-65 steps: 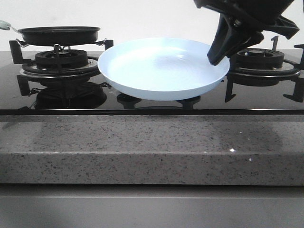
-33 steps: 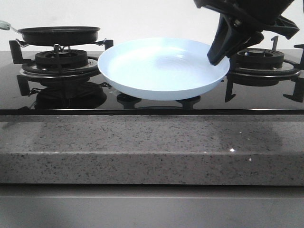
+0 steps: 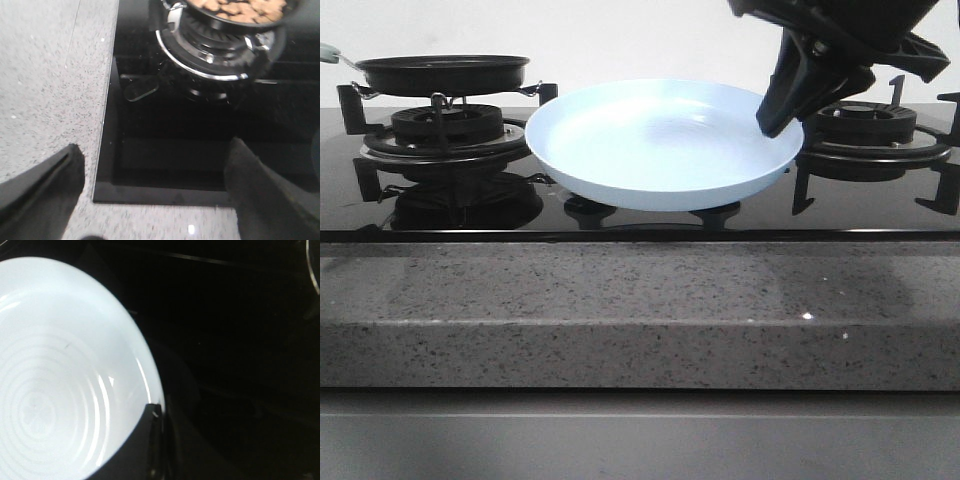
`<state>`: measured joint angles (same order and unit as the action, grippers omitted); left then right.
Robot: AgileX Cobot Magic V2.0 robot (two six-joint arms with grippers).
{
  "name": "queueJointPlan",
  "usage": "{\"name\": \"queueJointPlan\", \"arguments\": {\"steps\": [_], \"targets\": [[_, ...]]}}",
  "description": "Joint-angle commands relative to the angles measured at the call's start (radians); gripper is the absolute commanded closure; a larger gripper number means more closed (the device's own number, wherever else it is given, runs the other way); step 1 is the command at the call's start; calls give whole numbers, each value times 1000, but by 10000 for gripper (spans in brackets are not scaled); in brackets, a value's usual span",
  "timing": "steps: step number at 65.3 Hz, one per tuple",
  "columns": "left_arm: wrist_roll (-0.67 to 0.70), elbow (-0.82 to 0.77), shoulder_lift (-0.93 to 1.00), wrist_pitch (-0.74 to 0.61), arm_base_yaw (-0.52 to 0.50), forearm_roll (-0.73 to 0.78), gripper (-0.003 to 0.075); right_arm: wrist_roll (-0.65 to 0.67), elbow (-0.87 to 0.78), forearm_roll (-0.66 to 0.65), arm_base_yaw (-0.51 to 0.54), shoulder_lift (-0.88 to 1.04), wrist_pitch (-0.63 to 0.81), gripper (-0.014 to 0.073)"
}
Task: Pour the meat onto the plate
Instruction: 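Reach the left gripper to the pan's mint-green handle and grasp it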
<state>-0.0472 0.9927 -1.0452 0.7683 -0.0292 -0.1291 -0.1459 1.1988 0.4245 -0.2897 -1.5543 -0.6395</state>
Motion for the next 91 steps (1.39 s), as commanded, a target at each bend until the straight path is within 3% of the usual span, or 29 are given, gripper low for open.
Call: {"name": "queueJointPlan", "arguments": {"steps": [1,9,20,44,91], "targets": [[-104,59,-35,-80,-73,-165,154,-11,26,19,1,34,46,653],[-279,79,-105,-89,-178,-433,154,-11,26,19,1,34,46,653],[-398,86,-198,-117,-268,-766,154,-11,26,19,1,34,45,653],[-551,99,-405,-117,-278,-1297,154,-11,26,19,1,34,45,653],[-575,319,-680,2,-270,-1459,154,-11,26,19,1,34,44,653]]}}
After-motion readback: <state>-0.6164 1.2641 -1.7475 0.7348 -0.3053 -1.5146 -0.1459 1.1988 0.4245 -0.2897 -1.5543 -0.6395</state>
